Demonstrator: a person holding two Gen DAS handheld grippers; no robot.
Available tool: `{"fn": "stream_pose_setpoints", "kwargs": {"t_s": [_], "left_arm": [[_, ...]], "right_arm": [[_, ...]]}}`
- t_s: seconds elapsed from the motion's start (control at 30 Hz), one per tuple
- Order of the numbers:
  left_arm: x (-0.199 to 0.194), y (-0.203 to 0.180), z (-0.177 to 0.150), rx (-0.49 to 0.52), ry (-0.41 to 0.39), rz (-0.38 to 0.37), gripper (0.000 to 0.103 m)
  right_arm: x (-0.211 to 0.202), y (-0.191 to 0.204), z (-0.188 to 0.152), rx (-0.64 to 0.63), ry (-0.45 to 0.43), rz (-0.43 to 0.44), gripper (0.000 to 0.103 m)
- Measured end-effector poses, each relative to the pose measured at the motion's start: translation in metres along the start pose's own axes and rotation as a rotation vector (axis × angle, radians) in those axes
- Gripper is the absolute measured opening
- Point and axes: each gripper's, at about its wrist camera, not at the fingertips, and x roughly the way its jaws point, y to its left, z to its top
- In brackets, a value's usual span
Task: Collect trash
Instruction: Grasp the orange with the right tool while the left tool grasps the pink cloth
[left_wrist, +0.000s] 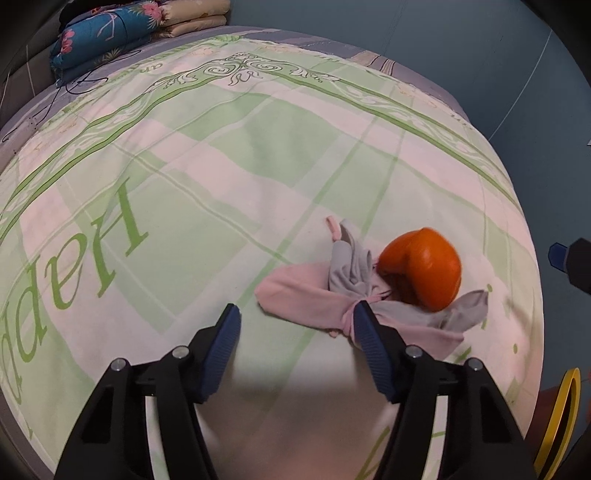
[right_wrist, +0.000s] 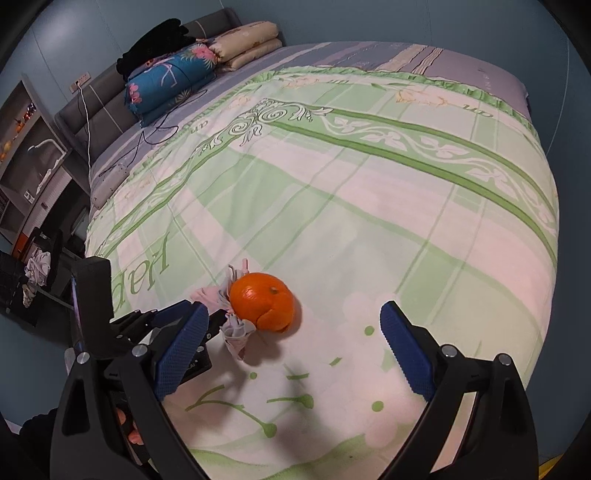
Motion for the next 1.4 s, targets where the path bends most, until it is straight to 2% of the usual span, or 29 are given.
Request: {"fn": "stream_pose_setpoints", "kwargs": {"t_s": [0.03,0.1,0.2,0.37,0.53,0.6,0.67,0.77,0.87,0.97,1.0,1.1,1.2,1.4], "left_arm": [[-0.001,0.004,0.000,-0.006,0.007,0.001,0.058],[-0.001,0.010,0.000,-0.010,0.020,0.022,0.043],[-0.002,0.018,-0.001,-0.013,0.031,0.022,0.032],[-0.002,0.031,-0.001,-0.050,0.058,-0.007,0.023],[-0.001,0.024,-0.003,-0.029,0.057,0.012,0.023],[0.000,0.023,-0.002,-0.028,0.057,0.013,0.023],[0.000,0.023,-0.001,-0.029,0.055,0.011,0.024],[-0.001,0.024,0.001,-0.043,0.052,-0.019,0.031],[-0.002,0.019,0.004,-0.037,0.050,-0.034,0.040],[0.001,0.013,0.007,-0.028,0.050,-0.029,0.042],[0.002,0.012,0.009,-0.030,0.050,-0.027,0.043],[0.006,0.009,0.012,-0.031,0.048,-0.018,0.045],[0.011,0.004,0.017,-0.025,0.047,-0.002,0.046],[0.018,-0.008,0.023,-0.002,0.044,0.031,0.049]], "right_arm": [[0.004,0.003,0.000,-0.005,0.006,0.000,0.090],[0.013,0.007,0.001,-0.013,0.017,-0.002,0.090],[0.031,0.013,0.004,-0.020,0.037,-0.020,0.090],[0.062,0.014,0.007,-0.019,0.074,-0.071,0.087],[0.084,0.010,0.008,0.002,0.107,-0.098,0.077],[0.089,0.010,0.009,0.003,0.115,-0.107,0.069],[0.094,0.009,0.010,0.002,0.118,-0.121,0.068],[0.099,0.006,0.013,0.021,0.120,-0.116,0.065],[0.100,0.006,0.017,0.016,0.113,-0.121,0.055],[0.104,0.005,0.020,0.018,0.118,-0.126,0.044],[0.106,0.004,0.021,0.019,0.119,-0.122,0.036],[0.106,0.004,0.023,0.012,0.111,-0.121,0.026],[0.098,0.002,0.027,0.002,0.064,-0.154,0.023],[0.059,-0.025,0.036,0.058,-0.050,-0.175,0.023]]}}
